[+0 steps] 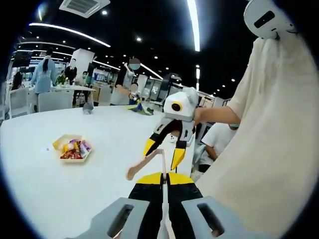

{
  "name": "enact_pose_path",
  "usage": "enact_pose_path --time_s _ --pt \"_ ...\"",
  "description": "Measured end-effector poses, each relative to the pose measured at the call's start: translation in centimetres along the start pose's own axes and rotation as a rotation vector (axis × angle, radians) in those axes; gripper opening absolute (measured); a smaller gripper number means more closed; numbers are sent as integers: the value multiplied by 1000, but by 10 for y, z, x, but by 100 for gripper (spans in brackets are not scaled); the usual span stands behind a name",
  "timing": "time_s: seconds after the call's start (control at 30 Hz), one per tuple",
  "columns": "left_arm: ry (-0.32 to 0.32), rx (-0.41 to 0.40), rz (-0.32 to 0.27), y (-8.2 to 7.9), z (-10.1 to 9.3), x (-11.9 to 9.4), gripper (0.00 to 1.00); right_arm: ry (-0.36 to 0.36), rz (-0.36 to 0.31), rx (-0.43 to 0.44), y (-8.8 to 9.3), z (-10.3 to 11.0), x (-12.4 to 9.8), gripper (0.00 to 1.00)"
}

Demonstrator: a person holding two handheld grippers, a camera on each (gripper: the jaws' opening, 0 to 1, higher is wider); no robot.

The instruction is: Place the target food into the container with the food tongs after gripping and lifting it, then release it inside without dropping or visibly crushing the food.

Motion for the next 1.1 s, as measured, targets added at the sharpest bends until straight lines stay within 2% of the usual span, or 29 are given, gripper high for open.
enact_pose_path --time_s 0.27,0.5,0.6,0.83,0.93,1.1 --pt "3 -12 3 6 3 0 0 3 -15 -15 -4 -3 -2 32" --pt "12 -17 5 8 5 2 0 -7 21 -66 0 -1 6 28" --pt "17 -19 4 8 5 3 0 0 33 -93 1 -1 7 22" --pt "1 -20 8 12 9 3 0 15 49 -130 5 0 12 19" --pt "-15 -9 24 14 12 3 0 29 60 -138 9 1 17 19" --pt "-26 9 90 24 17 8 0 47 99 -177 19 1 24 18"
Point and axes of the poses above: the point that each gripper's makers call its tool centre point, and the gripper's own axes: x roughly forward along the fingers, z roughly to its left, y roughly out of its underside, the point moved 8 cm from there along -x, roughly backward along the fingers, and after that the axes turned 14 degrees about y, right-handed, at the moved point
